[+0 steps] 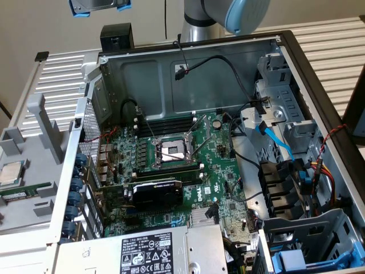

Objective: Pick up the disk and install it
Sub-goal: 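Pick up the disk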

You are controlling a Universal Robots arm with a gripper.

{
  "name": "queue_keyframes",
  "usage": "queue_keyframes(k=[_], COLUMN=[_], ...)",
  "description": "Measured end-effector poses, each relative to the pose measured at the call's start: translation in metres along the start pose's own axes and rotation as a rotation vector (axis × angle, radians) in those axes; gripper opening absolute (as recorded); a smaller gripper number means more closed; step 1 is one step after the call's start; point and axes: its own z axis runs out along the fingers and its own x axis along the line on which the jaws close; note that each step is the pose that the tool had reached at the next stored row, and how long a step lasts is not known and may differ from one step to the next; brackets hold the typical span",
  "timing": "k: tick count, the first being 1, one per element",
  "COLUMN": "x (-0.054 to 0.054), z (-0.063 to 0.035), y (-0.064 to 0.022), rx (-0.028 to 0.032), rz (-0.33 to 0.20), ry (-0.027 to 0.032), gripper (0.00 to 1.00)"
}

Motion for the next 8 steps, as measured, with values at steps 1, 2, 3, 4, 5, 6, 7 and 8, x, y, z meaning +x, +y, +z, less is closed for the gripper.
queue_keyframes(k=[1,2,3,4,5,6,7,8], x=[0.0,0.001,0.001,0.002,0.003,0.004,0.005,0.006], z=[-0.0002,-0.0004,-0.0007,-0.001,-0.0013,-0.0018,-0.0021,-0.0023], y=[-0.0031,-0.0056,-0.0077,-0.0099,-0.012,-0.014,-0.0157,-0.017], rx=[0.0,-0.0001,0.0,-0.0001,0.0,-0.0003,-0.0001,0.0], rz=[0.0,0.0,0.0,0.0,0.0,0.0,0.0,0.0], ry=[0.0,0.0,0.0,0.0001,0.0,0.0001,0.0001,-0.0001], gripper=[0.37,0.37,0.37,0.37,0.37,0.37,0.37,0.37])
